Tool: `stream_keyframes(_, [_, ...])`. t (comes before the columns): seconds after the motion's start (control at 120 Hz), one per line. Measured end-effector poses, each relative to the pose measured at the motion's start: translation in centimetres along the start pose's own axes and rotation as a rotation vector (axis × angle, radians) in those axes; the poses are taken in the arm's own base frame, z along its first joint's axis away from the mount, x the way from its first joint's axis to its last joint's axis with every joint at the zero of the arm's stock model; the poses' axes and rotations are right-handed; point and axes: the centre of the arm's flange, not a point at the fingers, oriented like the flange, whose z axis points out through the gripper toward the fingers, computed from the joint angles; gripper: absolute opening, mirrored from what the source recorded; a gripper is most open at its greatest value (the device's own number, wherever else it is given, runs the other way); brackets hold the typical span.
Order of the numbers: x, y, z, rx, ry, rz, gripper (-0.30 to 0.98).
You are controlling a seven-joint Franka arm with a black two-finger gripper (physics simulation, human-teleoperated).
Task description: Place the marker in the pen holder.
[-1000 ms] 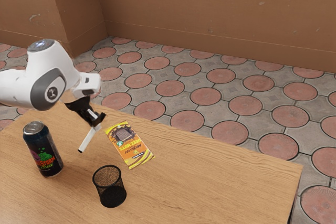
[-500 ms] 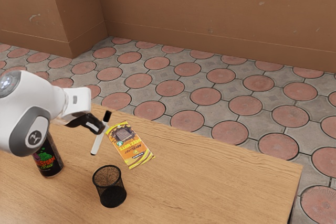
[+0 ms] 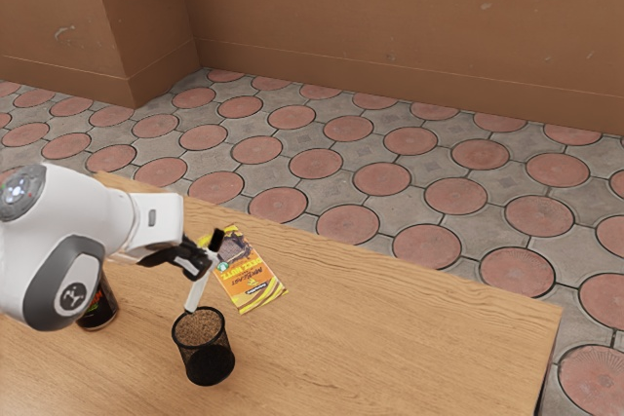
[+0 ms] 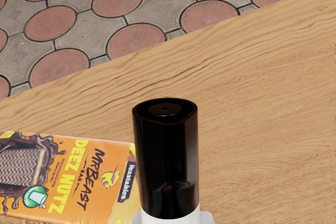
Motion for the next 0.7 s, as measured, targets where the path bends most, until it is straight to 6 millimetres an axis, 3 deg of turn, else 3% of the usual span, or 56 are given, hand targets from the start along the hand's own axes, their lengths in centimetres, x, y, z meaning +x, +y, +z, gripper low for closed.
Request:
stream_keyframes(0.042, [-0.1,0.1,0.1,-0.002,-0.003,0.000,-0.05])
stream_keyframes(0.208, [-0.3,0.2,0.5,-0.009,-0.019,0.000,0.31])
stream_keyframes(0.325, [-0.6,0.3,1.0,-0.015,-0.036,-0.002,0.47])
stream_keyframes(0.425, [-0.6,0.3,3.0,-0.041,-0.092,-0.012,0.55])
stream_keyframes(0.475, [2.3,-1.4,4.0,-0.072,-0.123,-0.055,0.58])
stream_keyframes(0.592, [15.0,-11.6,4.3,-0.089,-0.196,-0.112,0.62])
stream_keyframes(0.642, [19.4,-15.4,2.5,-0.073,-0.220,-0.126,0.64])
stream_keyframes(0.7, [23.7,-19.0,-1.1,-0.040,-0.241,-0.138,0.65])
